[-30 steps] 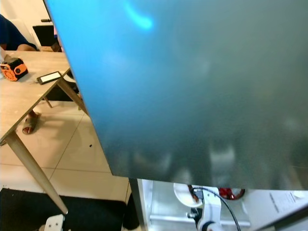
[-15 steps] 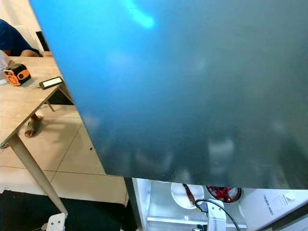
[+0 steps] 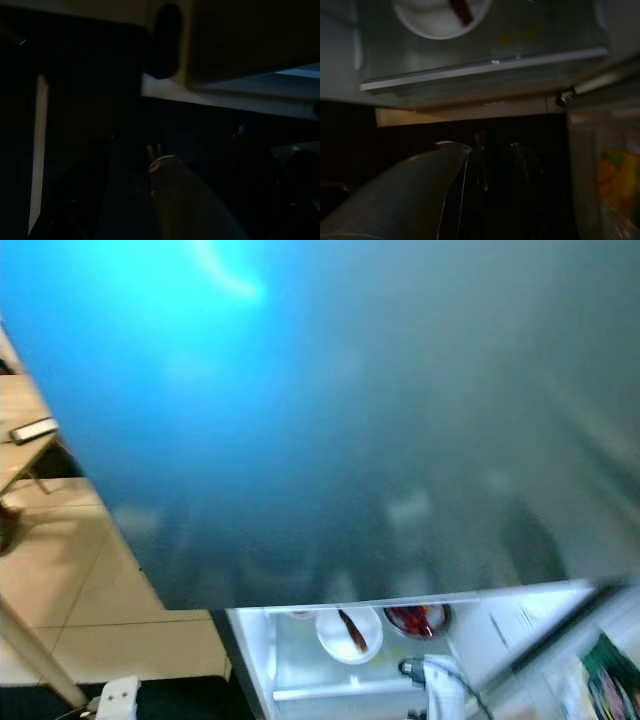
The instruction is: Restocking fridge
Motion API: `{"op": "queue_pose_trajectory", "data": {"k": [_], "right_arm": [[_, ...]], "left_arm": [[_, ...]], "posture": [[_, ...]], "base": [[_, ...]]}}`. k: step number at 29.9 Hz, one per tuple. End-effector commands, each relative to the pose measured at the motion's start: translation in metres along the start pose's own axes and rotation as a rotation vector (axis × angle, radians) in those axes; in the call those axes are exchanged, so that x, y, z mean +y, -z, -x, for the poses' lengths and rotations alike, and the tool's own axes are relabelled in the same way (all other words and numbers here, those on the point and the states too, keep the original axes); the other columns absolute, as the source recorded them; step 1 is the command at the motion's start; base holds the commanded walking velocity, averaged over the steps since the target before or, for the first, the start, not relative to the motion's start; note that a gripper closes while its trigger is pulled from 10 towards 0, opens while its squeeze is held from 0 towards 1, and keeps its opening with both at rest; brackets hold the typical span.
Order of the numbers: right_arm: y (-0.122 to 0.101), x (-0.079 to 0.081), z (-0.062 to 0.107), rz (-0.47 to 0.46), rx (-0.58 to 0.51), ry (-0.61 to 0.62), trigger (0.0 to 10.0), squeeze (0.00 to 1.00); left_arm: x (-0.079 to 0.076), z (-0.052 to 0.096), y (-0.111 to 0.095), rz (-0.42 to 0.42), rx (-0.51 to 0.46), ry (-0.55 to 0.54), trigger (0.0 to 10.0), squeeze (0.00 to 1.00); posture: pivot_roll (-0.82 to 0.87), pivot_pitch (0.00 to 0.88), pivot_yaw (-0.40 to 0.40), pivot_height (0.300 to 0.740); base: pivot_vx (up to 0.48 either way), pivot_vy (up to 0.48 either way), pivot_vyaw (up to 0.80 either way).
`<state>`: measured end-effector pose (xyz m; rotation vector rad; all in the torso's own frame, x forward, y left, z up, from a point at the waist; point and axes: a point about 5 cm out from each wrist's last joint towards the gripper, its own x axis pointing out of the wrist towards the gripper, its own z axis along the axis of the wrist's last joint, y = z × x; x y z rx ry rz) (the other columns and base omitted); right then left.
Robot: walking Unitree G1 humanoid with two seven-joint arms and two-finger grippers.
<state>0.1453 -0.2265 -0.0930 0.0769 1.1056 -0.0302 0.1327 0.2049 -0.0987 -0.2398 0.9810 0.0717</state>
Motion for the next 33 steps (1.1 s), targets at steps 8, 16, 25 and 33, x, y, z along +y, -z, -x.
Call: {"op": "queue_pose_trajectory", "data": {"k": [8, 16, 25, 33], "right_arm": [[0.0023, 0.005, -0.0009, 0.013, 0.005, -0.011, 10.0, 0.0], [0.0041, 0.0063, -0.001, 0.017, 0.009, -0.012, 10.0, 0.0], [0.0062, 0.0063, -0.0009, 0.019, 0.015, -0.009, 10.0, 0.0], [0.007, 0.0078, -0.0012, 0.029, 0.022, -0.011, 10.0, 0.0]], "left_arm": [[0.0035, 0.0023, 0.0078, 0.008, 0.031, -0.016, 10.0, 0.0], [0.0033, 0.0024, 0.0103, 0.019, 0.049, -0.021, 10.0, 0.0], [0.0024, 0.003, 0.0138, 0.013, 0.062, -0.02, 10.0, 0.0], [0.002, 0.003, 0.0144, 0.009, 0.065, -0.02, 10.0, 0.0]], "posture": [[-0.01, 0.0, 0.02, 0.74], [-0.01, 0.0, 0.022, 0.74], [-0.02, 0.0, 0.026, 0.74], [-0.02, 0.0, 0.025, 0.74]], "base": [[0.0, 0.0, -0.7], [0.0, 0.0, 0.0], [-0.336, 0.0, 0.0], [-0.377, 0.0, 0.0]]}}
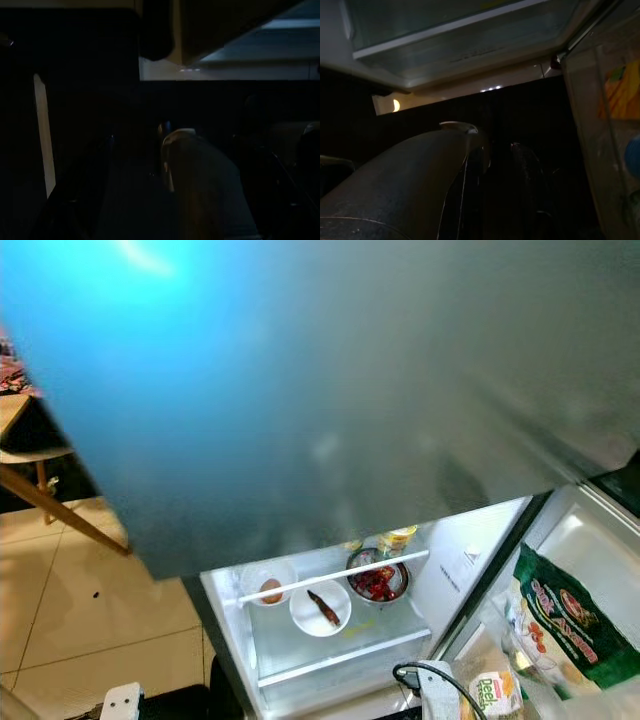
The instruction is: Restocking fridge
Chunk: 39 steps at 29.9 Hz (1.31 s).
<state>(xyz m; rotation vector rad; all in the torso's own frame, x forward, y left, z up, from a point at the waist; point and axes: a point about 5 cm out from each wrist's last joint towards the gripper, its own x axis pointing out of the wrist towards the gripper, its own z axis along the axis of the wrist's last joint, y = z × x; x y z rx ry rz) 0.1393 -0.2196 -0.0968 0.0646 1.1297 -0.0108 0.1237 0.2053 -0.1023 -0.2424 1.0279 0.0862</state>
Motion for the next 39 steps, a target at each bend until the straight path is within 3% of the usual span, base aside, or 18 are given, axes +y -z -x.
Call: {"op": "queue_pose_trajectory", "data": {"k": [1, 39], "right_arm": [[-0.0002, 0.0016, -0.0004, 0.01, -0.001, -0.002, 10.0, 0.0], [0.0057, 0.0002, 0.0006, 0.014, 0.013, -0.001, 10.0, 0.0]], "left_arm": [[-0.0004, 0.0007, 0.0054, -0.001, 0.021, -0.003, 10.0, 0.0], [-0.0004, 0.0008, 0.0055, -0.003, 0.02, 0.002, 10.0, 0.0]], "posture": [[-0.02, 0.0, 0.025, 0.74], [-0.02, 0.0, 0.027, 0.74]], "base": [[-0.39, 0.0, 0.0], [-0.407, 0.0, 0.0]]}}
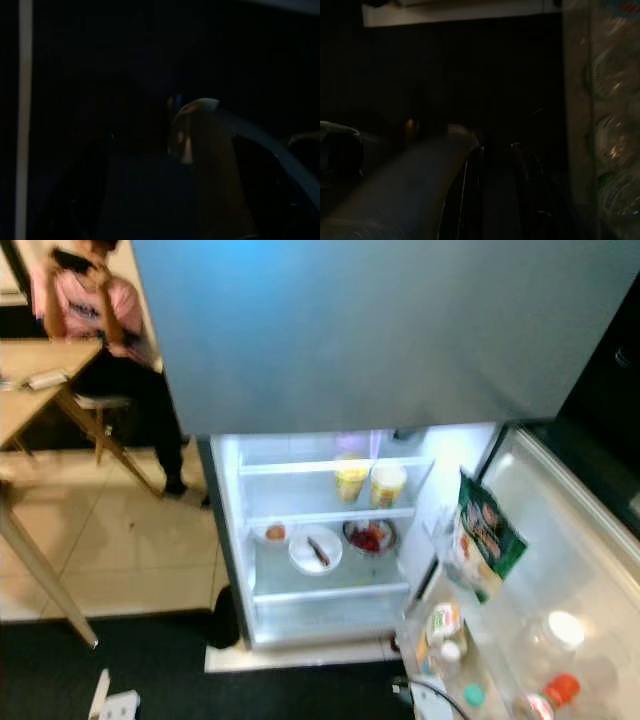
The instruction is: Restocking fridge
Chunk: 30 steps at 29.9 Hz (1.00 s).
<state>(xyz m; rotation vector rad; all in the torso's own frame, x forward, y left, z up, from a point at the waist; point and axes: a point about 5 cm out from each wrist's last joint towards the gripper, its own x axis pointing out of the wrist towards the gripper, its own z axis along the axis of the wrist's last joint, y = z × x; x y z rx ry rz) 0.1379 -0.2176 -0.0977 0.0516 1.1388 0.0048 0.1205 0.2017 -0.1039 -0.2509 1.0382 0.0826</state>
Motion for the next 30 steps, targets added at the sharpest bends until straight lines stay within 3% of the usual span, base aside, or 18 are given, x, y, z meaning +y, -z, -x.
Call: {"op": "queue_pose_trajectory", "data": {"k": [1, 10, 19, 24, 30], "right_arm": [[0.0029, -0.0018, 0.0008, -0.003, 0.002, 0.002, 10.0, 0.0], [0.001, -0.0025, 0.0008, -0.007, 0.0, 0.0, 10.0, 0.0], [0.0007, -0.0029, 0.0009, -0.009, -0.004, 0.0, 10.0, 0.0], [0.0035, -0.003, 0.0012, -0.01, 0.003, 0.001, 10.0, 0.0], [0.003, -0.0042, 0.0014, -0.01, 0.002, 0.003, 10.0, 0.0]], "left_arm": [[0.0024, 0.0008, 0.0012, -0.009, 0.009, -0.003, 10.0, 0.0], [0.0025, 0.0009, 0.0013, -0.01, 0.009, -0.002, 10.0, 0.0], [0.0023, 0.001, 0.0026, -0.007, 0.011, -0.003, 10.0, 0.0], [0.0027, 0.0013, 0.0019, -0.017, 0.004, 0.006, 10.0, 0.0], [0.0061, 0.0019, 0.0041, -0.063, 0.043, -0.012, 10.0, 0.0]], "posture": [[-0.02, 0.0, 0.028, 0.74], [-0.02, 0.0, 0.028, 0.74], [-0.02, 0.0, 0.028, 0.74], [-0.03, 0.0, 0.027, 0.74], [-0.03, 0.0, 0.025, 0.74]], "base": [[-0.42, 0.0, 0.0], [-0.418, 0.0, -0.64], [-0.406, 0.0, 0.0], [0.0, 0.0, 0.0], [0.0, -0.437, 0.0]]}}
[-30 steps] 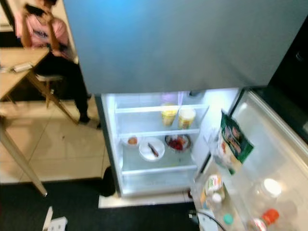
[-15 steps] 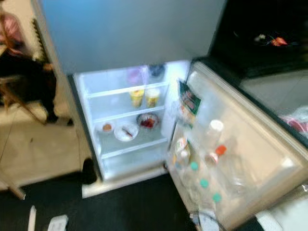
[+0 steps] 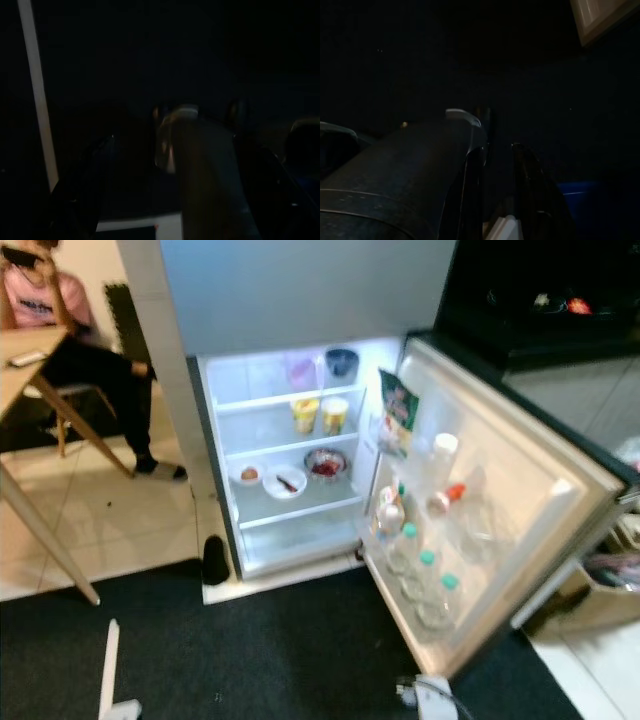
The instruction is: Restocking fridge
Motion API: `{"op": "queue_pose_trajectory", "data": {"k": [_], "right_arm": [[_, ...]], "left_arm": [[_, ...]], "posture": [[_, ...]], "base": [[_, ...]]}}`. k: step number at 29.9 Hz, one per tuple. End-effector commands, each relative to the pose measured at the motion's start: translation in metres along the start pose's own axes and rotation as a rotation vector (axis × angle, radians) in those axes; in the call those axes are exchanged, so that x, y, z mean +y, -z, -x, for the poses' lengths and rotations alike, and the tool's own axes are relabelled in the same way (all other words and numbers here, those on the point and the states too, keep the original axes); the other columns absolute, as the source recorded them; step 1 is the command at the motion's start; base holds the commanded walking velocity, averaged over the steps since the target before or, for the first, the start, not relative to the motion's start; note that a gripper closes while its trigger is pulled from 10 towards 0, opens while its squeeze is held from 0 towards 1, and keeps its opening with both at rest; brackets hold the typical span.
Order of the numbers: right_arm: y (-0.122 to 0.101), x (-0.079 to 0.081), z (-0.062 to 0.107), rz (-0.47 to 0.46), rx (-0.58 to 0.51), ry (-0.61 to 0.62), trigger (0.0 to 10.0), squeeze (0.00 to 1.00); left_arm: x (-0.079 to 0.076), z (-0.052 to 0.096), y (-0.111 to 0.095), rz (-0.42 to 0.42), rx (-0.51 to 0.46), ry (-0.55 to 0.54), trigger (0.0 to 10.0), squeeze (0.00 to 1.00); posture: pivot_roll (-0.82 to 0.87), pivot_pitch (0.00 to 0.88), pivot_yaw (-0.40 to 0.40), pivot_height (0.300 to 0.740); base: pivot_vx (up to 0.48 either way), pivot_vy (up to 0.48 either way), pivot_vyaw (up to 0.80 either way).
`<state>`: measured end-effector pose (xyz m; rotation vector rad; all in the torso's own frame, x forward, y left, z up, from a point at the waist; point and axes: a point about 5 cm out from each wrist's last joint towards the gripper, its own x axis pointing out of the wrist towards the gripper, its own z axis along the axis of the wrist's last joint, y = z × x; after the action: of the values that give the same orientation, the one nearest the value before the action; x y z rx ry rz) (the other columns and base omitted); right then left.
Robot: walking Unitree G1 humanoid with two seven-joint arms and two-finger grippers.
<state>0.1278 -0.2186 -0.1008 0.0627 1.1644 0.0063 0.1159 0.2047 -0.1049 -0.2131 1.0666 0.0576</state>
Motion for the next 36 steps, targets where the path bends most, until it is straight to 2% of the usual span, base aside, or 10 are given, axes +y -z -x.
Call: {"op": "queue_pose_trajectory", "data": {"k": [1, 15, 21, 22, 24, 25, 27, 29, 32, 36], "right_arm": [[-0.008, -0.003, 0.0, -0.003, -0.026, 0.01, 10.0, 0.0], [-0.015, -0.011, 0.001, -0.003, -0.056, 0.071, 10.0, 0.0], [-0.034, -0.042, 0.01, -0.097, -0.122, 0.248, 10.0, 0.0], [-0.039, -0.052, 0.013, -0.108, -0.136, 0.299, 9.2, 0.0], [-0.042, -0.058, 0.015, -0.116, -0.146, 0.332, 9.2, 0.0], [-0.046, -0.066, 0.019, -0.132, -0.163, 0.372, 0.0, 0.0], [-0.05, -0.075, 0.022, -0.153, -0.18, 0.411, 0.0, 0.0], [-0.062, -0.103, 0.037, -0.241, -0.238, 0.534, 0.0, 0.0], [-0.064, -0.107, 0.04, -0.253, -0.248, 0.555, 0.0, 0.0], [-0.076, -0.132, 0.056, -0.335, -0.31, 0.668, 0.0, 0.0]], "left_arm": [[0.003, 0.0, 0.001, -0.006, 0.012, -0.02, 10.0, 0.0], [0.004, 0.002, 0.004, 0.033, 0.007, -0.033, 10.0, 0.0], [0.005, 0.002, 0.005, 0.037, 0.013, -0.03, 10.0, 0.0], [0.005, 0.002, 0.005, 0.04, 0.012, -0.03, 10.0, 0.0], [0.005, 0.002, 0.006, 0.042, 0.012, -0.031, 10.0, 0.0], [0.005, 0.002, 0.006, 0.044, 0.01, -0.031, 10.0, 0.0], [0.005, 0.002, 0.006, 0.047, 0.008, -0.031, 10.0, 0.0], [0.007, 0.003, 0.006, 0.07, -0.005, -0.039, 10.0, 0.0], [0.008, 0.003, 0.006, 0.071, -0.006, -0.042, 10.0, 0.0], [0.012, 0.004, 0.006, 0.07, -0.006, -0.048, 10.0, 0.0]], "posture": [[-0.03, 0.0, 0.025, 0.74], [-0.03, 0.0, 0.026, 0.74], [-0.03, 0.0, 0.028, 0.74], [-0.03, 0.0, 0.028, 0.74], [-0.03, 0.0, 0.026, 0.74], [-0.03, 0.0, 0.025, 0.74], [-0.03, 0.0, 0.024, 0.74], [-0.03, 0.0, 0.021, 0.74], [-0.03, 0.0, 0.021, 0.74], [-0.02, 0.0, 0.026, 0.74]], "base": [[0.0, -0.465, 0.0], [0.0, -0.033, 0.0], [0.0, 0.0, 0.0], [0.0, 0.0, 0.0], [0.0, 0.0, 0.0], [0.0, 0.0, 0.0], [0.0, 0.0, 0.0], [0.0, 0.0, 0.0], [0.0, 0.0, 0.0], [0.0, 0.0, 0.0]]}}
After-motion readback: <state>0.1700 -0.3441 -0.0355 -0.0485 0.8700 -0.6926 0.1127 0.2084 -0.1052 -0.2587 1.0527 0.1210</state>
